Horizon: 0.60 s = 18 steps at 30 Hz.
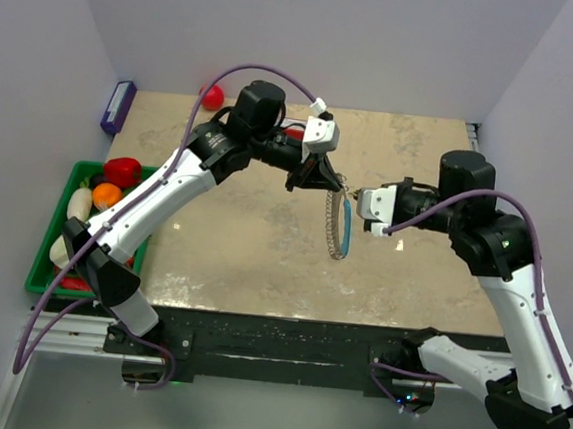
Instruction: Remove the keys from the keyring
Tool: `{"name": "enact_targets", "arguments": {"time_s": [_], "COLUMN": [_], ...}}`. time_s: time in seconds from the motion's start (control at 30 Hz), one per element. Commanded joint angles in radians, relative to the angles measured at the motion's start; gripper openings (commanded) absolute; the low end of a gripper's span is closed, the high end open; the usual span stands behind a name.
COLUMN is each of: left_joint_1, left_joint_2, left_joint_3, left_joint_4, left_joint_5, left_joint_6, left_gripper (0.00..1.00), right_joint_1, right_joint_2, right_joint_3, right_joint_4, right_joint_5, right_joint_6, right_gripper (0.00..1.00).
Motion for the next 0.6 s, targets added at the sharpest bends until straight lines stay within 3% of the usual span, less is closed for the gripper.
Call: {"name": "enact_targets", "arguments": {"time_s": [0.0, 0.33, 0.57], "left_joint_1": [-0.002, -0.008, -0.008], "left_joint_2": [-0.035, -0.013, 0.011], "left_joint_3": [0.019, -0.001, 0.002], "left_joint_4": [0.033, 0.095, 0.122], "left_joint_5": [-0.025, -0.108, -0.117], "left_joint_6": [0.008, -0.058, -0.098], "left_gripper": [0.0, 0.0, 0.0], "right_joint_1": [0.002, 0.005, 0.064], "right_joint_2": [0.026, 0.103, 0.147], "right_joint_3": [0.069, 0.154, 0.157], "right_joint_4": [0.045, 0.085, 0.151], "right_joint_5": [-0.055, -0.147, -0.069], "right_joint_6": [0.046, 0.133, 0.176], "right_gripper": [0.0, 0.0, 0.04]}}
